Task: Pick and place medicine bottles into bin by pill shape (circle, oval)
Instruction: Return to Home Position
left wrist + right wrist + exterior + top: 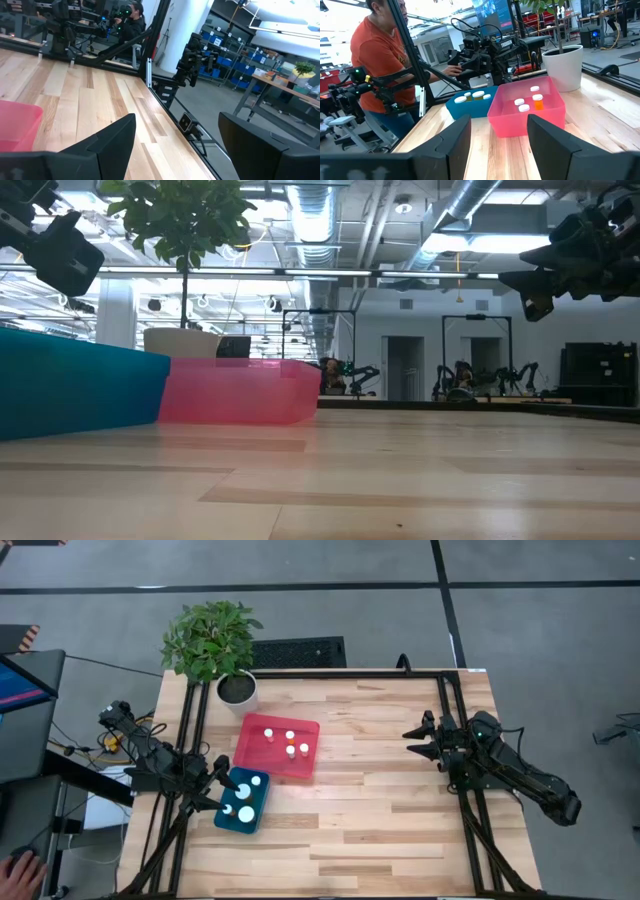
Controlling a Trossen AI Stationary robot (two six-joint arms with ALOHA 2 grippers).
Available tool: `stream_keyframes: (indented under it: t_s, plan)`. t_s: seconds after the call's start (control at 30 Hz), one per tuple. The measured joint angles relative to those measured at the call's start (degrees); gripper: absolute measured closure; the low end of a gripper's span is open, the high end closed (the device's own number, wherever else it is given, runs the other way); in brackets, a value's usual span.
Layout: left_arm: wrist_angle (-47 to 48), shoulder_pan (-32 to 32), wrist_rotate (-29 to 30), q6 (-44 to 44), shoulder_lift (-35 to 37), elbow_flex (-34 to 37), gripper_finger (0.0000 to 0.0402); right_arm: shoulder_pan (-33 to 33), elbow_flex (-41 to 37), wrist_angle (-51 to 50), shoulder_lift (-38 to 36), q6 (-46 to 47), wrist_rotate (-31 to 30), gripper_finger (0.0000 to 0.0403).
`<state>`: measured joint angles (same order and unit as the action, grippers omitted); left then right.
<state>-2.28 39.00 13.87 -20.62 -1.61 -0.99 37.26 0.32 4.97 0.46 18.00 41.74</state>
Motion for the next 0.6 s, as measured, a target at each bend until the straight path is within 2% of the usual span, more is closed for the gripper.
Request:
stream_keyframes:
  t_s: [0.6]
  plan:
    - [0.0,0.0,0.0,0.0,0.0,0.0,0.0125,0.0,0.0,0.0,0.0,0.0,0.0,0.0197]
